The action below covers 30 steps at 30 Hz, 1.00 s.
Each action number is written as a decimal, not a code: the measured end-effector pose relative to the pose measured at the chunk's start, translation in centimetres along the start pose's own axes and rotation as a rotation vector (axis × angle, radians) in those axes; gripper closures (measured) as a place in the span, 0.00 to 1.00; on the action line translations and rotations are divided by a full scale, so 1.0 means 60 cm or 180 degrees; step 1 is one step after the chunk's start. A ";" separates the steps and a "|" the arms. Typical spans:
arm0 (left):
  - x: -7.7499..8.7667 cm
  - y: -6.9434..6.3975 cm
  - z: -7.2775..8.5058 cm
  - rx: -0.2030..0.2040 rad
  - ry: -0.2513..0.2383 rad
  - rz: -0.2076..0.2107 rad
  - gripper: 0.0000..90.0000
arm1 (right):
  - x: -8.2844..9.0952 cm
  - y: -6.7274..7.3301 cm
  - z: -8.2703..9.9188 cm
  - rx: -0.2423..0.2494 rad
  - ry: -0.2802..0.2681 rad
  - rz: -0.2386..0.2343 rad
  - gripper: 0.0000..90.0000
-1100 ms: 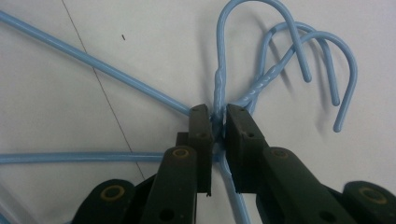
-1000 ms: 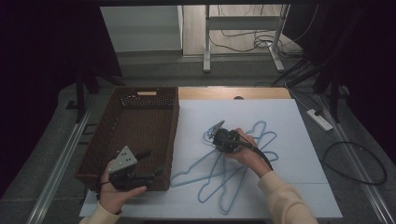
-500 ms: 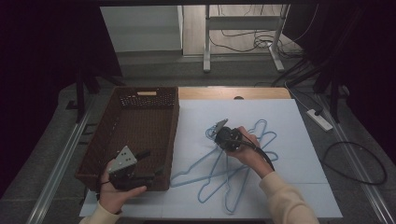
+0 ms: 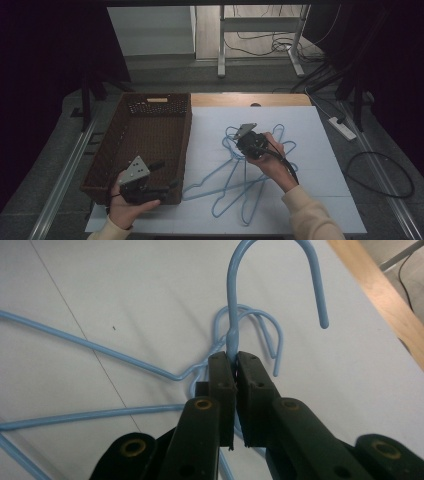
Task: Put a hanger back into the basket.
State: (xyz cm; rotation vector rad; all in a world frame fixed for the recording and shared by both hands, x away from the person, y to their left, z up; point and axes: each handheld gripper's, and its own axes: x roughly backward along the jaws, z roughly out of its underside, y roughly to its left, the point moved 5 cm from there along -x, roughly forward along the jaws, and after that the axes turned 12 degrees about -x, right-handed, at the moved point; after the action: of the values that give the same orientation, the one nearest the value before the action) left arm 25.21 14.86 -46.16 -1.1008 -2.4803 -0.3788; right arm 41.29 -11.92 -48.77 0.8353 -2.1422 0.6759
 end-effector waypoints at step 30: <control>-0.061 -0.049 -0.055 -0.0121 0.0061 0.0317 0.27 | 0.096 -0.024 -0.025 -0.0489 -0.0763 0.0062 0.96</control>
State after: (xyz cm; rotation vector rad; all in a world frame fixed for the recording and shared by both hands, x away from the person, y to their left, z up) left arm 26.07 9.28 -45.18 -1.2245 -2.3997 -0.4065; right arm 39.98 -13.84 -43.09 0.8480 -2.3848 0.4311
